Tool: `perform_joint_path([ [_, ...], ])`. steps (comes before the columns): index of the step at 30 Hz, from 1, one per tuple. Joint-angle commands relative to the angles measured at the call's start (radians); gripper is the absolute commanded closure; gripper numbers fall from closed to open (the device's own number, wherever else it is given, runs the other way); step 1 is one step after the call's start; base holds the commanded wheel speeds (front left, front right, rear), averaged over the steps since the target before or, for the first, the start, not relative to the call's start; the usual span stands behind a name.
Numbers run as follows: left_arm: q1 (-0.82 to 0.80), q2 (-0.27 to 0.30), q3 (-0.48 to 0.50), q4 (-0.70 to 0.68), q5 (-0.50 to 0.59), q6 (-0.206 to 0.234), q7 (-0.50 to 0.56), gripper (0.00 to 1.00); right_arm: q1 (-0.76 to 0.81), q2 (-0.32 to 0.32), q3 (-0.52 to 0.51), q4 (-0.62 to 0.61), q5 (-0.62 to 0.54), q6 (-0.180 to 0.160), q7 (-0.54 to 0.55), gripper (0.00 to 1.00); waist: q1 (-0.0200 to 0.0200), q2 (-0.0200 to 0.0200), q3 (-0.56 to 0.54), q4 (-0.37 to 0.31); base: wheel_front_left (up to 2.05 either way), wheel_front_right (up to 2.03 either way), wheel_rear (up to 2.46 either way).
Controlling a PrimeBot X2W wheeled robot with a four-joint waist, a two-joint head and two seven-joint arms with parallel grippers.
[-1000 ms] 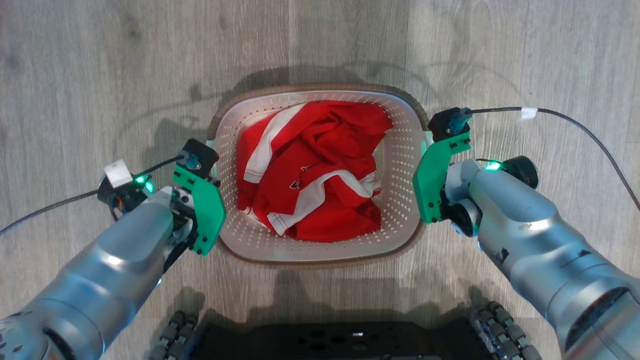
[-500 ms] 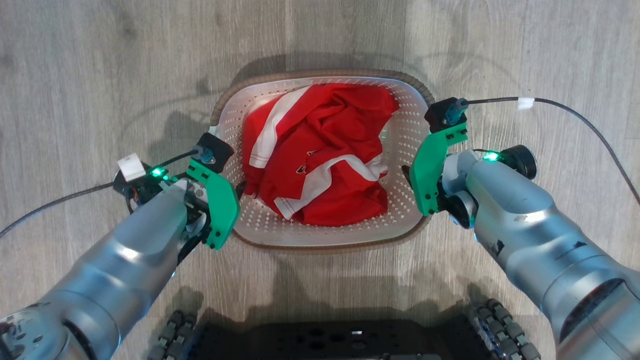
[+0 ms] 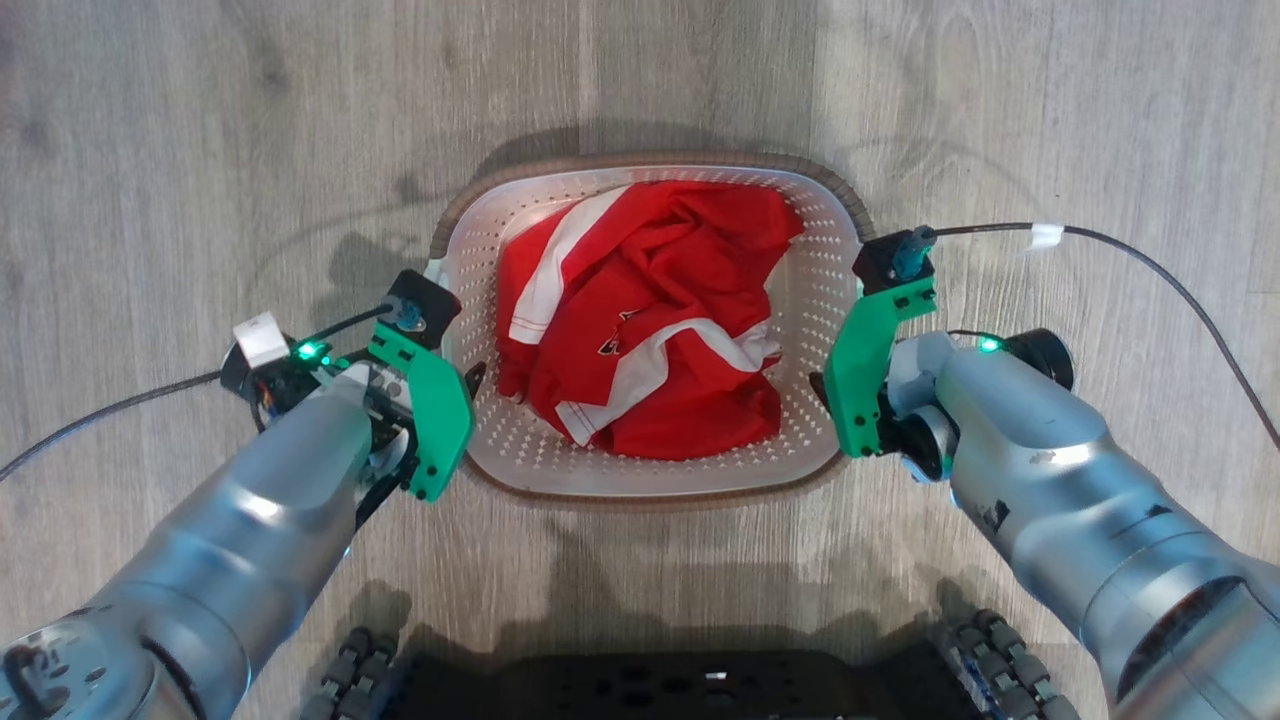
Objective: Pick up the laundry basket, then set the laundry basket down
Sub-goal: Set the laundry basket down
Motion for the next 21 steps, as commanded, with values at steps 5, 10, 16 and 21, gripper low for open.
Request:
perform_joint_path([
  [5,0.001,0.014,0.009,0.01,0.004,-0.006,-0.012,0.0,0.046,0.021,0.005,-0.002,-0.008,0.007,-0.005,0.0,0.0,0.0,-0.018,-0.004,0.0,0.0,0.0],
  [10,0.017,0.016,0.009,0.018,-0.005,-0.006,-0.003,0.0,0.047,0.021,0.002,0.021,-0.028,0.007,-0.014,0.0,0.0,0.0,-0.051,-0.009,0.0,0.0,0.0],
  [16,0.041,0.018,0.009,0.037,-0.022,-0.006,-0.009,0.0,0.068,0.021,-0.001,0.018,-0.028,0.007,-0.011,0.0,0.0,0.0,-0.106,-0.013,0.0,0.0,0.0],
  [21,0.073,0.02,0.012,0.067,-0.053,-0.006,-0.052,0.0,0.097,0.021,-0.001,0.009,-0.028,0.007,-0.027,0.0,0.0,0.0,-0.196,-0.025,0.0,0.0,0.0],
])
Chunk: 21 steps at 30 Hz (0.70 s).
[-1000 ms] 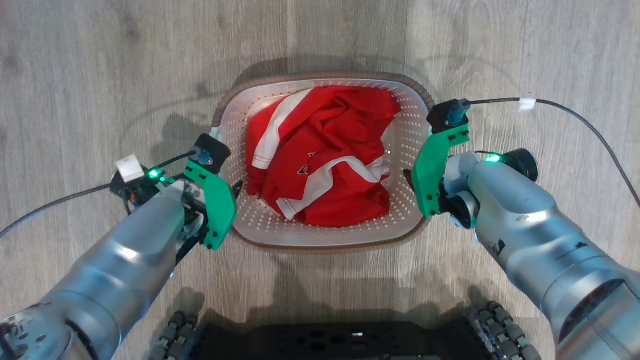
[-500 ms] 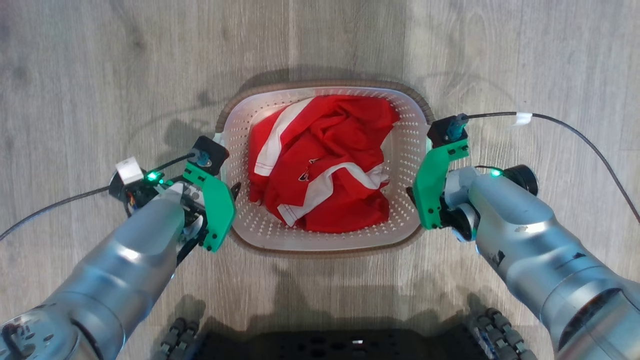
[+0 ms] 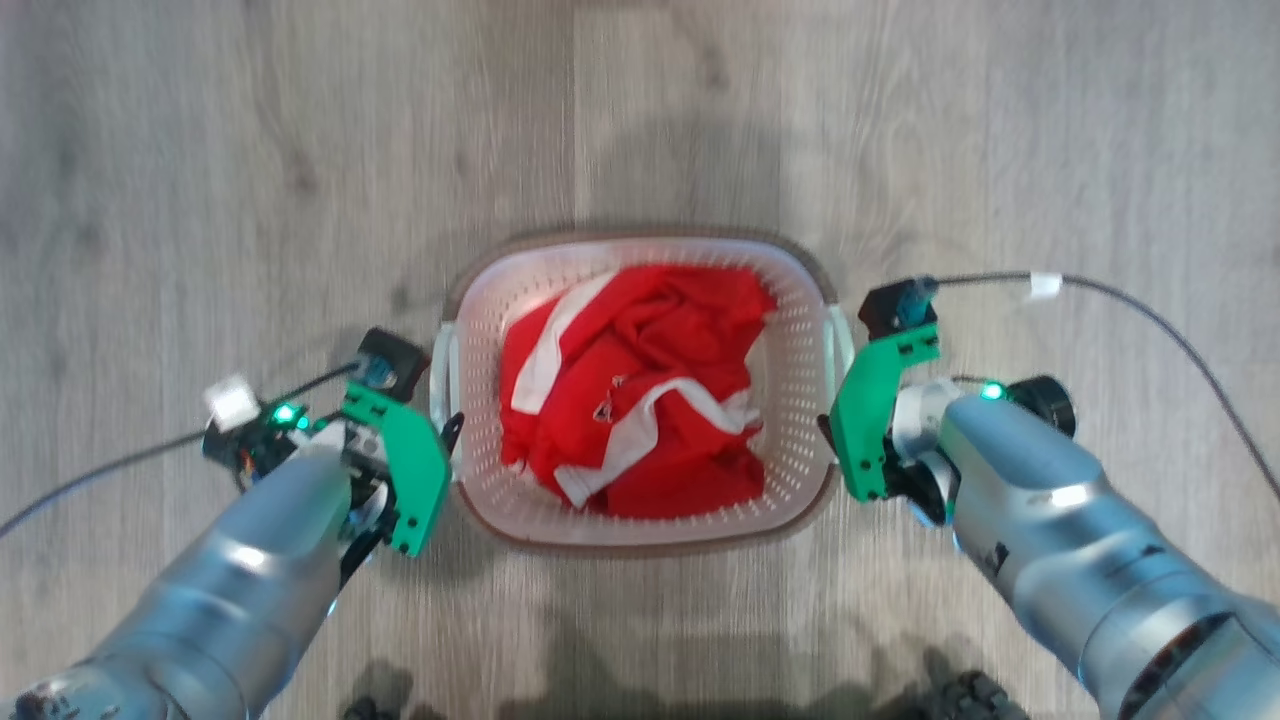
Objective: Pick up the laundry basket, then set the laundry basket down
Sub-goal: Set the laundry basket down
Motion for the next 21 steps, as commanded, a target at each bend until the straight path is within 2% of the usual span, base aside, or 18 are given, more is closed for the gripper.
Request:
perform_joint_path([
  [1,0.015,0.024,0.015,0.01,-0.012,0.001,-0.036,0.0,0.054,0.021,0.0,-0.021,-0.006,0.007,-0.031,0.0,0.0,0.0,-0.065,-0.013,0.0,0.0,0.0],
  [4,0.028,0.028,0.025,0.037,-0.017,0.002,-0.111,0.0,0.058,0.021,-0.024,-0.03,-0.006,0.007,-0.138,0.0,0.0,0.0,-0.13,-0.023,0.0,0.0,0.0],
  [9,0.03,0.041,0.088,0.021,-0.015,0.064,-0.175,0.0,0.07,0.021,-0.079,-0.045,0.013,0.007,-0.356,0.0,0.0,0.0,-0.237,-0.035,0.0,0.0,0.0],
  [13,0.038,0.106,0.232,-0.181,0.065,0.167,-0.176,0.0,0.073,0.021,-0.135,-0.05,0.045,0.007,-0.515,0.0,0.0,0.0,-0.304,-0.038,0.0,0.0,0.0],
  [16,0.104,0.159,0.382,-0.374,0.159,0.241,-0.177,0.0,0.069,0.021,-0.19,-0.071,0.058,0.007,-0.56,0.0,0.0,0.0,-0.344,-0.043,0.0,0.0,0.0],
  [18,0.167,0.185,0.484,-0.496,0.229,0.277,-0.177,0.0,0.05,0.021,-0.283,-0.124,0.018,0.007,-0.563,0.0,0.0,0.0,-0.365,-0.051,0.0,0.0,0.0],
  [21,0.273,0.192,0.631,-0.664,0.316,0.3,-0.177,0.0,0.094,0.021,-0.48,-0.266,-0.134,0.007,-0.563,0.0,0.0,0.0,-0.393,-0.056,0.0,0.0,0.0],
])
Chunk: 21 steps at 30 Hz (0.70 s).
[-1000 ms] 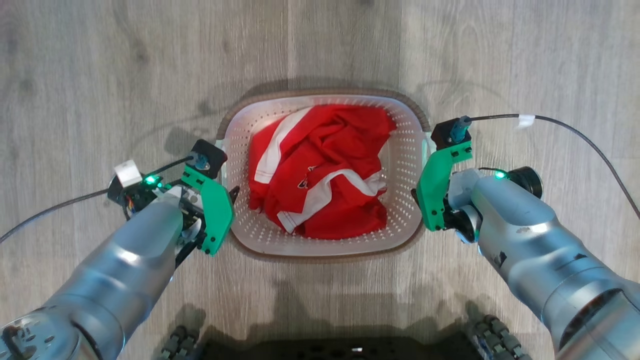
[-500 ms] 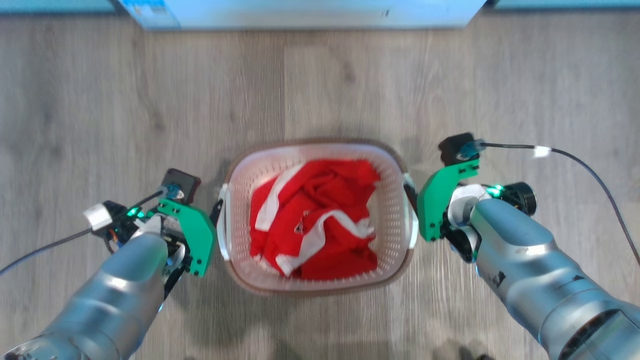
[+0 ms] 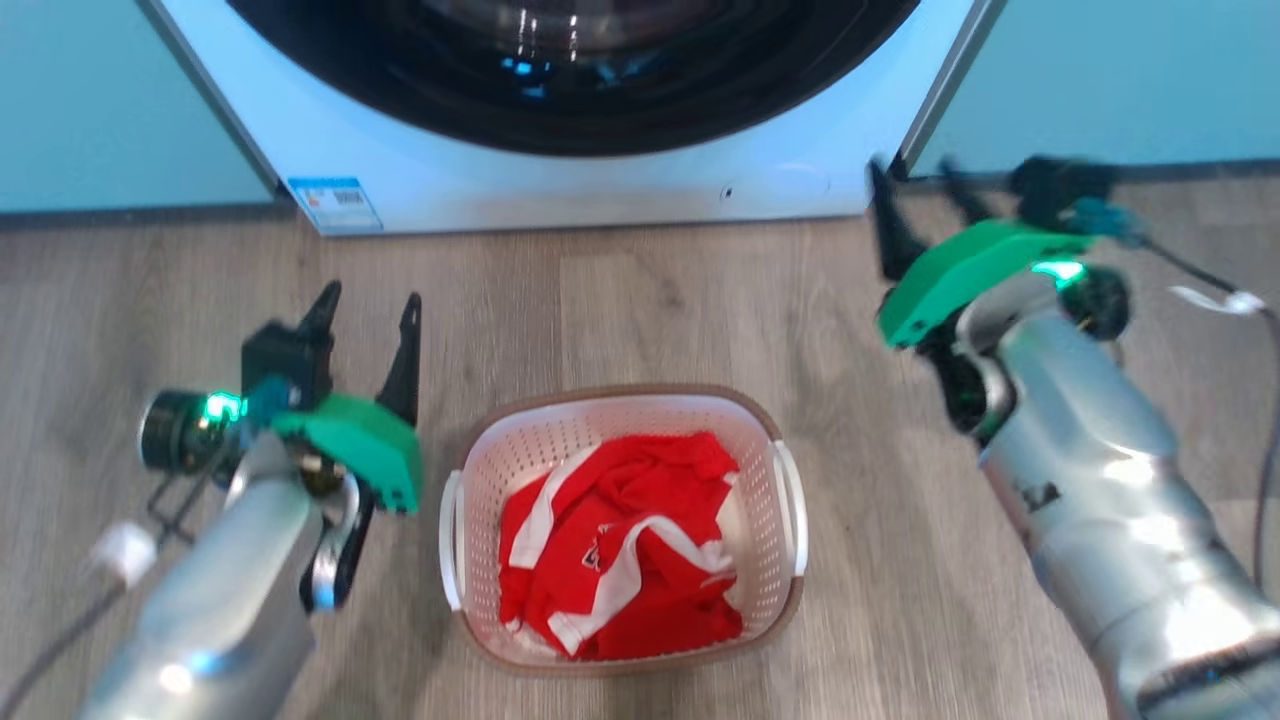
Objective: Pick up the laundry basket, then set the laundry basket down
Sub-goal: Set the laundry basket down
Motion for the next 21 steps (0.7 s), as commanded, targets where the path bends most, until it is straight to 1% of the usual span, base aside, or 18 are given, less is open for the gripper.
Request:
perform_joint_path([
  [1,0.007,0.027,0.1,-0.096,0.053,0.009,-0.01,0.0,0.09,0.018,-0.052,-0.101,-0.067,0.007,-0.013,0.0,0.0001,-0.0001,-0.029,-0.006,0.0,0.0,0.0],
  [2,0.041,0.019,0.145,-0.149,0.085,0.008,-0.01,0.0,0.132,0.018,-0.088,-0.167,-0.113,0.007,-0.013,0.0,0.0001,-0.0001,-0.037,-0.006,0.0,0.0,0.0],
  [4,0.109,-0.008,0.236,-0.242,0.136,0.0,-0.01,0.0,0.218,0.018,-0.126,-0.285,-0.199,0.007,-0.013,0.0,0.0001,-0.0001,-0.053,-0.006,0.0,0.0,0.0],
  [7,0.201,-0.058,0.352,-0.359,0.22,-0.023,-0.01,0.0,0.335,0.018,-0.147,-0.425,-0.248,0.007,-0.013,0.0,0.0001,-0.0001,-0.072,-0.007,0.0,0.0,0.0],
  [12,0.335,-0.147,0.481,-0.472,0.325,-0.076,-0.01,0.0,0.477,0.018,-0.163,-0.607,-0.294,0.007,-0.013,0.0,0.0001,-0.0001,-0.1,-0.019,0.0,0.0,0.0],
  [14,0.384,-0.181,0.521,-0.493,0.355,-0.098,-0.01,0.0,0.526,0.018,-0.161,-0.662,-0.318,0.007,-0.013,0.0,0.0001,-0.0001,-0.11,-0.025,0.0,0.0,0.0],
  [16,0.429,-0.212,0.556,-0.501,0.377,-0.118,-0.01,0.0,0.576,0.018,-0.173,-0.689,-0.306,0.007,-0.013,0.0,0.0001,-0.0001,-0.119,-0.03,0.0,0.0,0.0],
  [17,0.429,-0.212,0.556,-0.501,0.377,-0.118,-0.01,0.0,0.576,0.018,-0.173,-0.689,-0.306,0.007,-0.013,0.0,0.0001,-0.0001,-0.119,-0.03,0.0,0.0,0.0],
  [19,0.468,-0.235,0.583,-0.492,0.396,-0.137,-0.01,0.0,0.615,0.018,-0.18,-0.706,-0.312,0.007,-0.013,0.0,0.0001,-0.0001,-0.126,-0.032,0.0,0.0,0.0],
  [21,0.502,-0.252,0.589,-0.475,0.419,-0.15,-0.01,0.0,0.645,0.018,-0.178,-0.721,-0.344,0.007,-0.013,0.0,0.0001,-0.0001,-0.131,-0.032,0.0,0.0,0.0],
])
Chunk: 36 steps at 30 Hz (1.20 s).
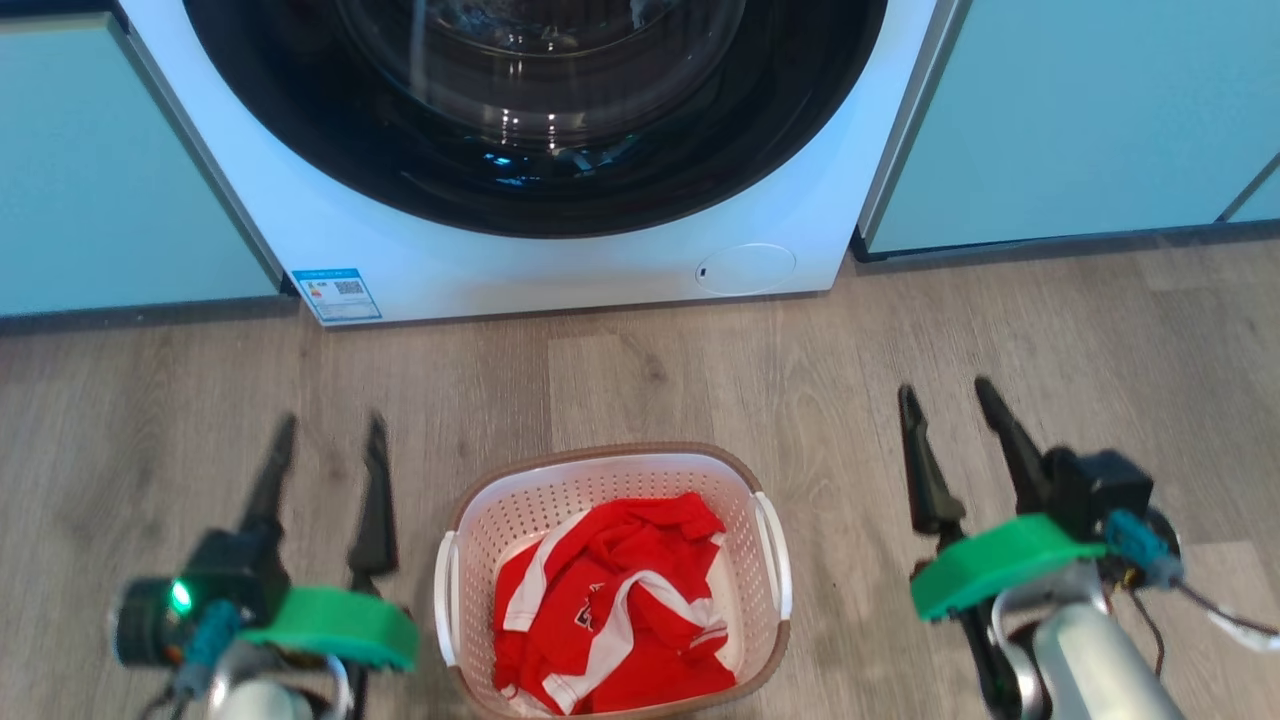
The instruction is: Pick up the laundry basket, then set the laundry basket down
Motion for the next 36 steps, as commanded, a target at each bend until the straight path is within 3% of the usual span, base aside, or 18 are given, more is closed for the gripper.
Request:
perform_joint_path([
  [1,-0.021,-0.003,0.042,-0.018,0.0,-0.007,-0.005,0.0,-0.026,0.009,0.022,-0.044,-0.004,0.007,-0.012,0.0,0.0001,-0.0001,-0.001,0.0,0.0,0.0,0.0],
  [8,-0.003,-0.034,0.087,0.001,-0.046,-0.082,-0.005,0.0,0.028,0.009,0.006,-0.083,0.0,0.007,-0.012,0.0,0.0001,-0.0001,-0.007,0.006,0.0,0.0,0.0],
  [13,-0.001,-0.037,0.1,-0.017,-0.052,-0.108,-0.005,0.0,0.036,0.009,0.02,-0.096,-0.018,0.007,-0.012,0.0,0.0001,-0.0001,-0.009,0.007,0.0,0.0,0.0],
  [36,-0.001,-0.037,0.086,-0.022,-0.081,-0.11,-0.005,0.0,0.026,0.009,0.022,-0.103,-0.039,0.007,-0.012,0.0,0.0001,-0.0001,-0.002,0.014,0.0,0.0,0.0],
])
